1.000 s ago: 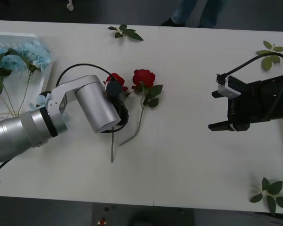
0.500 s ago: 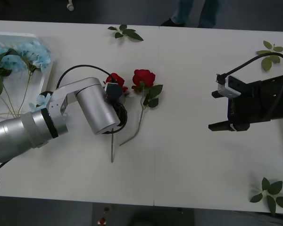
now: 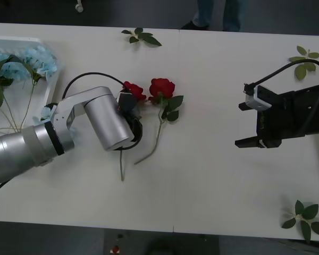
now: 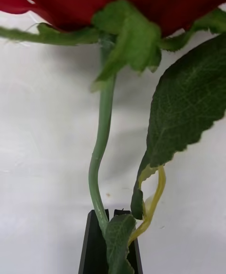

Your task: Put the red flowers into the right box and the blue flowers into the left box

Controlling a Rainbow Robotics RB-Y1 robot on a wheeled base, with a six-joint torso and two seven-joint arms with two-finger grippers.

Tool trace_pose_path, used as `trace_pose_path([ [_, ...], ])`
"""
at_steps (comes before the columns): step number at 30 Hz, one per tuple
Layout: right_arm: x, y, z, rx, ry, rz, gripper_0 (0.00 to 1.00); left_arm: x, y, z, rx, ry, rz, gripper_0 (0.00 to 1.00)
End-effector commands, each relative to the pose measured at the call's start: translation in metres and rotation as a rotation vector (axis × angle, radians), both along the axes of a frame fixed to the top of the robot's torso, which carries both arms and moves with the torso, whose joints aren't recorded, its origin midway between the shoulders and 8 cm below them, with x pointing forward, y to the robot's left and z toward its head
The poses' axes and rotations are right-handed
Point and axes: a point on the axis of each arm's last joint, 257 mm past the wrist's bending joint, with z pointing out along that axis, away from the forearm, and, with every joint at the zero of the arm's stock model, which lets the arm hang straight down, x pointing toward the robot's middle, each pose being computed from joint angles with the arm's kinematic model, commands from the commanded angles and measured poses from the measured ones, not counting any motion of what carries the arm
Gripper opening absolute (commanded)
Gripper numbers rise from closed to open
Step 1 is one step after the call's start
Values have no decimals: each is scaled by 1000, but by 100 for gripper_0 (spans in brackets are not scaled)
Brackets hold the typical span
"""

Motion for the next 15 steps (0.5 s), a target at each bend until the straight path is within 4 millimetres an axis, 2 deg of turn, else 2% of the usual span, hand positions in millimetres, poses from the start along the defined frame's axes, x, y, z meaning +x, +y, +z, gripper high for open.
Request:
trace_pose_path([
  [1,9,-7,18,-12,-40,-14,100,19,10,47,-25,-39,-64,0],
  [3,9,-7,18,-12,-40,-14,100,20,21,60,-32,-39,-80,0],
  [9,9,-7,18,-12,-40,-14,100,14,70,99,-16,-17,-101,0],
  [12,9,-7,18,-12,-40,-14,100,1,100,128,22,13,-93,0],
  [15,9,-7,18,-12,-40,-14,100,-12,110,154,30,41,-93,0],
])
